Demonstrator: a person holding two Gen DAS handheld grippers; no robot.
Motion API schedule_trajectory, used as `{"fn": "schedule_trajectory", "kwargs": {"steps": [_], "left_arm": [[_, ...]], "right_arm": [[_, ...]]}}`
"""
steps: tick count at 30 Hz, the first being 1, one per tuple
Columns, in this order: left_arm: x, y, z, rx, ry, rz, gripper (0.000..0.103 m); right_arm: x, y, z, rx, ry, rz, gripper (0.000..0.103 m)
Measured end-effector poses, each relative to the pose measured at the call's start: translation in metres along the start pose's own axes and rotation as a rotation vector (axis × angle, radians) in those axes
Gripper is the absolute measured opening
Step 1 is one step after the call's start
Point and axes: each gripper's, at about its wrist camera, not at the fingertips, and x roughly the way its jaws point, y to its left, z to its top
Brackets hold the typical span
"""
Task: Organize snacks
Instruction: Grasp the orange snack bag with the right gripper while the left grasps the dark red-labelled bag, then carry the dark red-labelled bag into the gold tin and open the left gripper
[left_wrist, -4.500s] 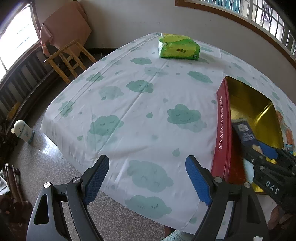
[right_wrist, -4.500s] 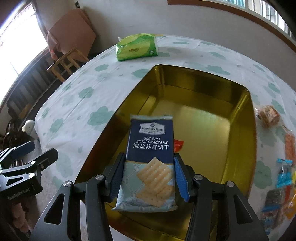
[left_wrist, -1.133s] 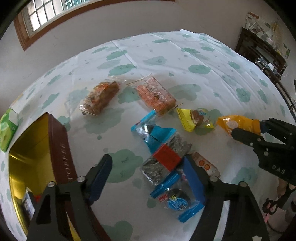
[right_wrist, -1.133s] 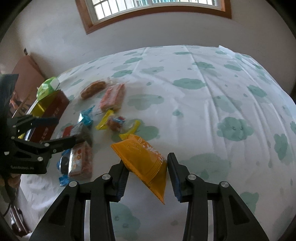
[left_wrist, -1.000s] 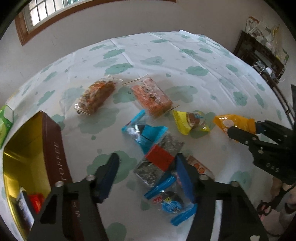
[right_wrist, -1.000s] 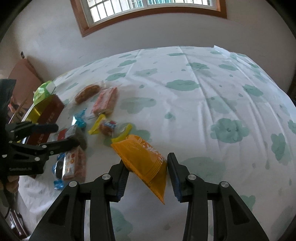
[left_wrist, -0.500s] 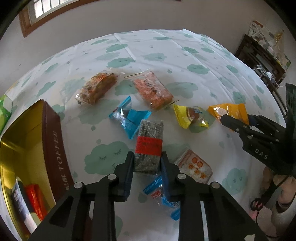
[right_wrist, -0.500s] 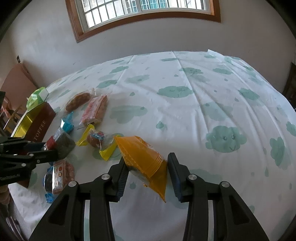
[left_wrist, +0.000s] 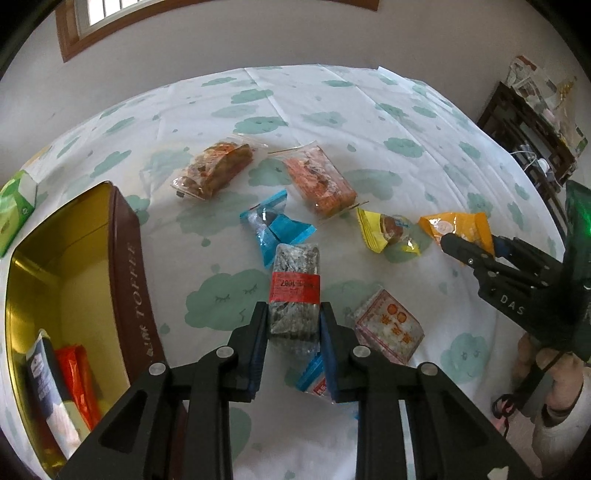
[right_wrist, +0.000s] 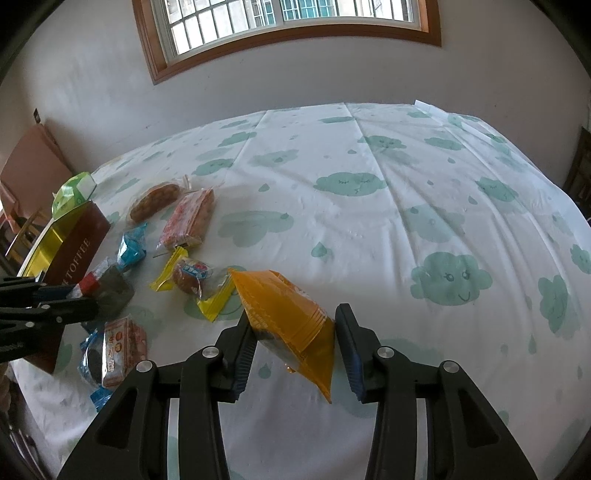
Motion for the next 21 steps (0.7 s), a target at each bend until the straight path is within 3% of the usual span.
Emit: {"fn": "schedule_trajectory", "kwargs": {"steps": [21], "left_arm": [[-0.040,0.019,-0.001,-0.038,-0.083,0.030,0.023]], "right_arm": [[0.001,0.005,-0.001,-0.010,0.001,-0.005,0.044]]}}
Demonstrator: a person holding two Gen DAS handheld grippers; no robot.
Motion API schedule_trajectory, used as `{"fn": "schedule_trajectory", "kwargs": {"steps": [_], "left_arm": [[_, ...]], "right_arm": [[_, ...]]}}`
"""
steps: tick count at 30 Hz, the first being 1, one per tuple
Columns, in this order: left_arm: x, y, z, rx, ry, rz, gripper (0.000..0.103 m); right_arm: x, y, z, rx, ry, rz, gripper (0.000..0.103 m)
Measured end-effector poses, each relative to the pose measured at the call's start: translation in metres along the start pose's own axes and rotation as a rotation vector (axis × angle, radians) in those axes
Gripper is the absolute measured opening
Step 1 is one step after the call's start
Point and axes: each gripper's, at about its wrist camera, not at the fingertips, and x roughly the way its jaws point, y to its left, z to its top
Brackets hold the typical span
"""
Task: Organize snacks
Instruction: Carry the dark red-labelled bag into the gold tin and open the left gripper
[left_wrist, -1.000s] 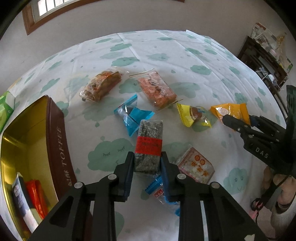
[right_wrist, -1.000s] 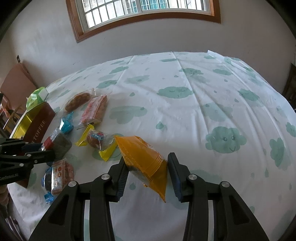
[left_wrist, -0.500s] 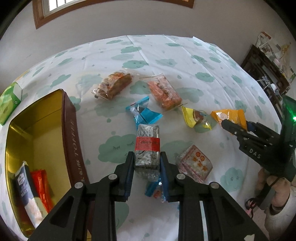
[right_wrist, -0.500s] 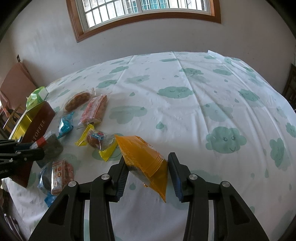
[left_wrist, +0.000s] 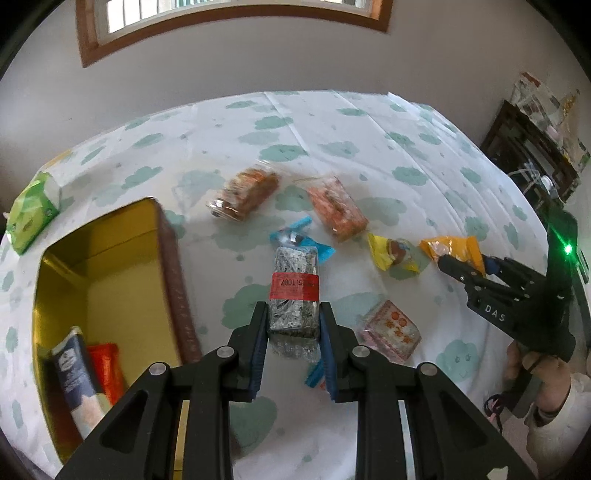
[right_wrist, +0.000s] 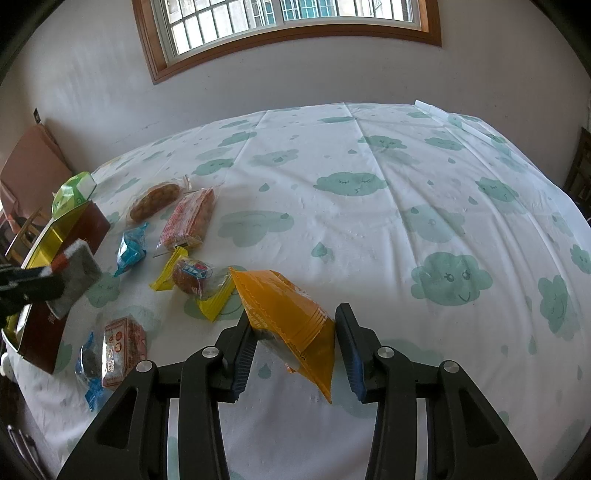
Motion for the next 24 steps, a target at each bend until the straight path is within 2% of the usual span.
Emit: {"fn": "schedule_trajectory", "kwargs": {"steps": [5,10,15,24], "left_arm": [[-0.019,0.027,0.001,-0.066,-0.040,0.039,0.023],[-0.032,0.063,-0.005,-0.154,-0.061,0.109,0.023],[-0.029,0.091,-0.022,-0.230,-0.022,0.140,0.023],[-0.013,0.106,-0.051,-0.287,0.045,0.162,0.023]], "right_arm": [[0.000,0.001,0.000,-0.002,0.000,-0.001,0.044],[0.000,0.003,-0.001,-0.006,0.001,-0.004,0.044],[0.000,0.004,-0.001,-0.006,0.001,-0.004,0.044],[0.001,0.007,-0.002,-0.022,0.003,-0.013,0.044]]}}
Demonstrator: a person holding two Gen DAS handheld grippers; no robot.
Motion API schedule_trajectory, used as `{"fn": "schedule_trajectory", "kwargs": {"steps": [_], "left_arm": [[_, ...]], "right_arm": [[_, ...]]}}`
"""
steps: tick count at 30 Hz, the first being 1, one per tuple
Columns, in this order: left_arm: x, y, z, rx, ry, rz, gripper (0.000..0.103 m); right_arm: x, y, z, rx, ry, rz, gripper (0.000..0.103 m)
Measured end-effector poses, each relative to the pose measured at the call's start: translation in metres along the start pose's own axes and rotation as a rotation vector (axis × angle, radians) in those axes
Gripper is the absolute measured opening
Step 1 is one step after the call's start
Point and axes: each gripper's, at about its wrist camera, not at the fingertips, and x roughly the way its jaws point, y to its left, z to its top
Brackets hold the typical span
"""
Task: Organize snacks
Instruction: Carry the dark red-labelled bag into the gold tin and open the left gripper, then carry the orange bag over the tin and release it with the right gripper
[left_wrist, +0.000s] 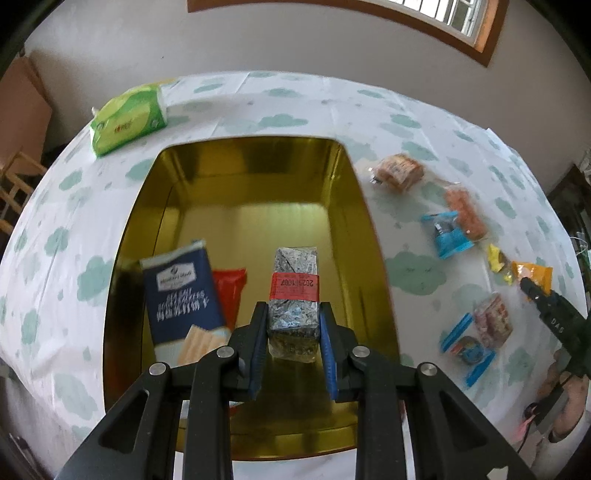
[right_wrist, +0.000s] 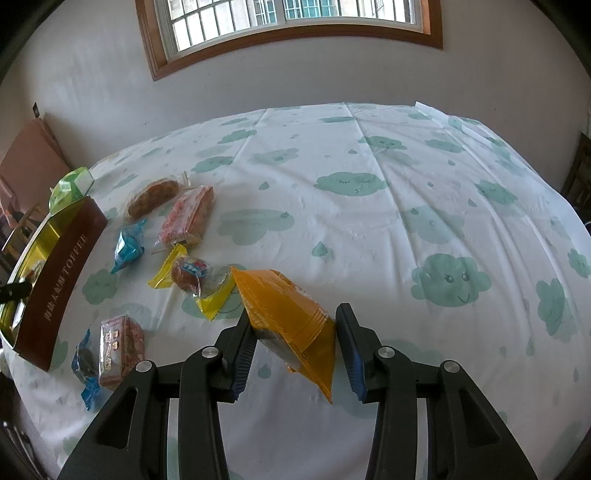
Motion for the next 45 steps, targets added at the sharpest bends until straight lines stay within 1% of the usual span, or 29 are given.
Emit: {"fn": "schedule_trajectory", "kwargs": {"steps": [8,15,19,25,30,31,35,37,41,42,44,45], "left_arm": [[0.003,0.008,-0.009,-0.004,0.007,0.040,0.023],[0.009,0.017,-0.015,-0.027,0.034,0.075,0.023],[0.008,0.018,-0.015,-0.035,0.031,0.071,0.023],[0.009,0.017,-0.016,-0.024,0.037,0.091,0.025],[0.011,0.017,-0.015,-0.028,0.040,0.093,0.026],[0.010,0.016,-0.016,-0.023,0.037,0.091,0.028],[0.009,0.015,-0.017,-0.022,0.031,0.080,0.045],[0.008,0.013,-0.018,-0.017,0.027,0.085,0.048],[0.003,0.009,-0.018,-0.006,0.016,0.074,0.059],[0.000,0.007,-0.018,0.002,0.007,0.078,0.060],[-0.004,0.003,-0.019,0.014,-0.007,0.088,0.068],[-0.005,0.001,-0.019,0.019,-0.012,0.091,0.069]], "right_arm": [[0.000,0.001,0.000,-0.003,0.001,-0.002,0.044],[0.000,0.003,0.000,-0.007,0.002,-0.005,0.044],[0.001,0.004,0.000,-0.009,0.002,-0.007,0.044],[0.001,0.005,-0.001,-0.013,0.003,-0.009,0.044],[0.000,0.005,0.000,-0.016,0.003,-0.011,0.044],[0.000,0.007,0.000,-0.016,0.003,-0.011,0.044],[0.000,0.009,0.000,-0.018,0.002,-0.013,0.043],[0.000,0.010,0.000,-0.019,0.003,-0.013,0.043],[-0.001,0.011,-0.001,-0.022,0.002,-0.015,0.042],[-0.001,0.010,-0.001,-0.022,0.001,-0.016,0.042],[-0.002,0.013,-0.001,-0.023,0.001,-0.019,0.041],[-0.002,0.013,-0.001,-0.023,0.001,-0.019,0.041]]}}
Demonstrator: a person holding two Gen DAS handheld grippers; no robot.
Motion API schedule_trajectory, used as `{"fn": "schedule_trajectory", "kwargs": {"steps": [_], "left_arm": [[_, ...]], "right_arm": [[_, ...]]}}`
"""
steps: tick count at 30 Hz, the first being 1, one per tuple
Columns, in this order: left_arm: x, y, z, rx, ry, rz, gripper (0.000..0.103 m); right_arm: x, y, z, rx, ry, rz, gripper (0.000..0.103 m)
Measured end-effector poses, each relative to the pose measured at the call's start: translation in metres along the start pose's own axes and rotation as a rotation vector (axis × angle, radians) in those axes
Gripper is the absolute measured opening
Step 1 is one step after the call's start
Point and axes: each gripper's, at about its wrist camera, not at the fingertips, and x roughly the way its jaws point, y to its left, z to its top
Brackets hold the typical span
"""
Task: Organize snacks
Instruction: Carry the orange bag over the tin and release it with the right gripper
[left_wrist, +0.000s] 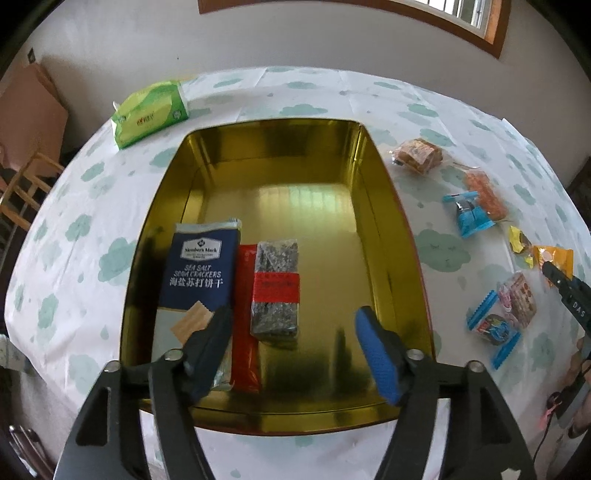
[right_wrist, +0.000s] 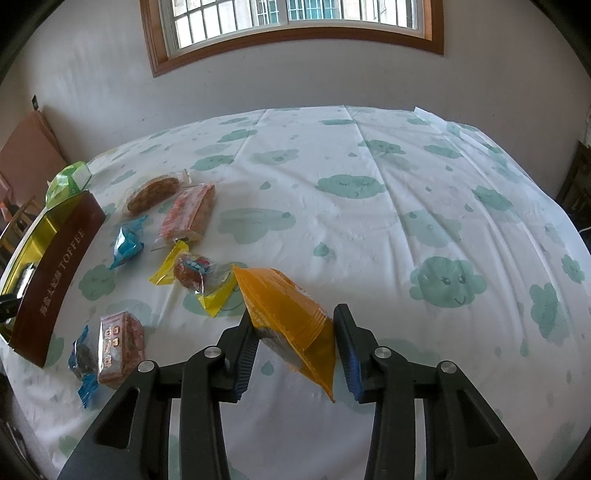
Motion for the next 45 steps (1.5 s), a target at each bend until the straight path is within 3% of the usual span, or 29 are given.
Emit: {"fn": "schedule_trajectory", "kwargs": {"steps": [17,26,39,45], "left_arm": [[-0.023,-0.004,0.000,0.013,-0.064,-0.027,0.077],[-0.041,0.025,0.003,-0.065,-0.125,-0.003,0.082],[-0.040,0.085,-0.005,-0.214,-0.120,0.053,0.083],[-0.038,0.104,-0.011,-0.255,-0.108,0.068,0.083]], "right_arm": [[-0.018,-0.036,0.015,-0.042,-0.040,0.037,0.039],[-0.029,-0.050,0.026,-0.141,-0.057,0.147,0.039],[-0.031,-0.073,0.044,-0.289,-0.051,0.338,0.039],[-0.027,-0.057,0.048,-0.342,-0.036,0.390,0.039]]}}
